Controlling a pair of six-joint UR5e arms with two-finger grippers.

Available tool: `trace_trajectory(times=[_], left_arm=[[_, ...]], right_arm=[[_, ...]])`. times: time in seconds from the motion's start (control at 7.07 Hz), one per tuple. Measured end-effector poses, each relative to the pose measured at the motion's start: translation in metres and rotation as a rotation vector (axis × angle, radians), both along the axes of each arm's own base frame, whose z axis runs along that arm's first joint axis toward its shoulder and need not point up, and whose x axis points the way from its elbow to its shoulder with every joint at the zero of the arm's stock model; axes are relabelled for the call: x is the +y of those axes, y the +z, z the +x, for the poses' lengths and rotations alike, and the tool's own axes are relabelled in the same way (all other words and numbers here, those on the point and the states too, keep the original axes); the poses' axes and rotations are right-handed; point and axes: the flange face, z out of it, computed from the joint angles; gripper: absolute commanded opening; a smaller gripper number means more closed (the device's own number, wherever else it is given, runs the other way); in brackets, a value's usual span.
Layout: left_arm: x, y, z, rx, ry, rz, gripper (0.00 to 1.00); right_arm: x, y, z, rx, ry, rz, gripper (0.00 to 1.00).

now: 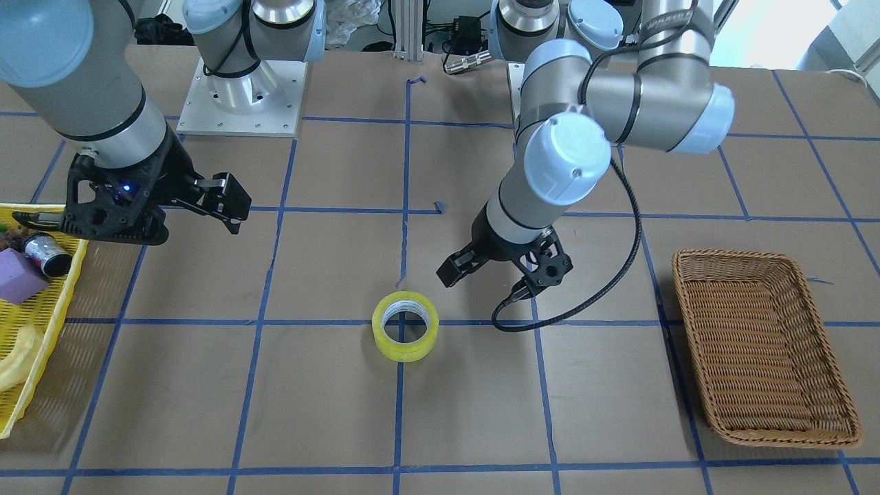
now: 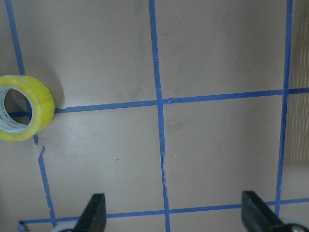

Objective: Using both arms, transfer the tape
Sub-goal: 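Lower the left gripper onto the tape roll and grasp it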

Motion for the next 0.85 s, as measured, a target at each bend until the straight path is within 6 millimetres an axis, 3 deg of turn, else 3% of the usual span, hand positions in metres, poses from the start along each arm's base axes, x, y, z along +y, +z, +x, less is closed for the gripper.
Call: trace_trajectory(times=[0.28,0.42,0.71,0.85], left_arm=[[-0.006,-0.055,-0.046,0.009,0.116,-0.002,0.98],[-0.008,-0.073,-0.055,0.004,0.127,-0.003,0.97],[-0.011,-0.094,-0.055,-0.031,0.106,-0.008,0.00],[-0.012,-0.098,-0.054,-0.047,0.080,-0.015,0.00]], right_arm=[[0.008,0.006,-0.001,0.004,0.005,-0.003,1.00],[0.014,0.009,0.004,0.005,0.008,-0.007,1.00],[0.035,0.007,0.017,0.014,0.031,0.001,1.00],[0.045,0.002,0.022,0.014,0.042,0.011,1.00]])
